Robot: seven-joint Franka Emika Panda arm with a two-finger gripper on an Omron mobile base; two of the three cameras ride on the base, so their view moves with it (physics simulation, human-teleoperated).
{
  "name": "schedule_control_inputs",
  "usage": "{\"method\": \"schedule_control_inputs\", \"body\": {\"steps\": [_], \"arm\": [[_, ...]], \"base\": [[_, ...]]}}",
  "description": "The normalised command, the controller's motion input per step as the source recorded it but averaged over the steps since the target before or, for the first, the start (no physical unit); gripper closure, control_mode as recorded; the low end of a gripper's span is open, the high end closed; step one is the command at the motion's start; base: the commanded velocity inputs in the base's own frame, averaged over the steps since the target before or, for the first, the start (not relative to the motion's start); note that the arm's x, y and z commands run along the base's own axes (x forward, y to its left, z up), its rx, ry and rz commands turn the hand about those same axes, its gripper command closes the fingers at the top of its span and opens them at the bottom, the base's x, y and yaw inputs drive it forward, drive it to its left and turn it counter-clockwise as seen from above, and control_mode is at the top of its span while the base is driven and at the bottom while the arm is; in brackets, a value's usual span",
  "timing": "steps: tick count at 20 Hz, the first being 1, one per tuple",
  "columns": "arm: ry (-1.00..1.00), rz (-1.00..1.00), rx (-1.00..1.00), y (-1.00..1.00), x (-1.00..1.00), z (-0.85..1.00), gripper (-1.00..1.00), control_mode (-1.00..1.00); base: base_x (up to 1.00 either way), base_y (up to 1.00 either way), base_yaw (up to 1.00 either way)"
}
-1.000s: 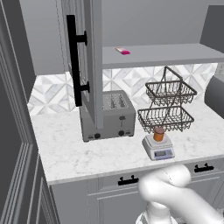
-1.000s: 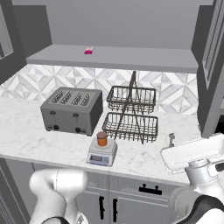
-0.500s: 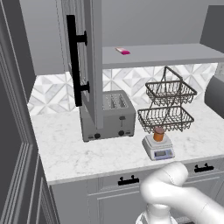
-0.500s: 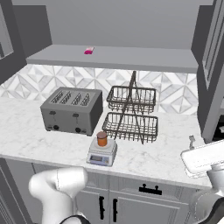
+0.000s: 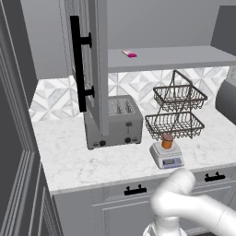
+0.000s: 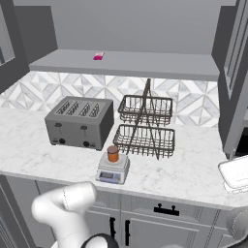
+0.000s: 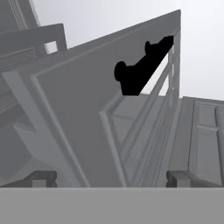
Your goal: Pick the jam and place it on the digital scale for weighing, and close the cabinet.
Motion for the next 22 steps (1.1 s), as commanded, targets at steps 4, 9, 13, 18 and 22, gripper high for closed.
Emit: {"method": "schedule_control_inputs", "body": {"steps": [4, 9, 13, 18, 22], "arm": [[-0.06, 0.0, 0.0, -0.02, 0.0, 0.47, -1.0, -1.0], [-0.06, 0.0, 0.0, -0.1, 0.0, 0.46, -1.0, -1.0], [-0.09, 0.02, 0.03, -0.05, -0.05, 0.47, -1.0, -1.0], [-0.11, 0.01, 0.0, 0.38, 0.0, 0.53, -1.0, -1.0], [-0.03, 0.0, -0.03, 0.72, 0.02, 0.59, -1.0, -1.0]], "base": [[0.0, 0.0, 0.0], [0.0, 0.0, 0.0], [0.0, 0.0, 0.0], [0.0, 0.0, 0.0], [0.0, 0.0, 0.0]]}}
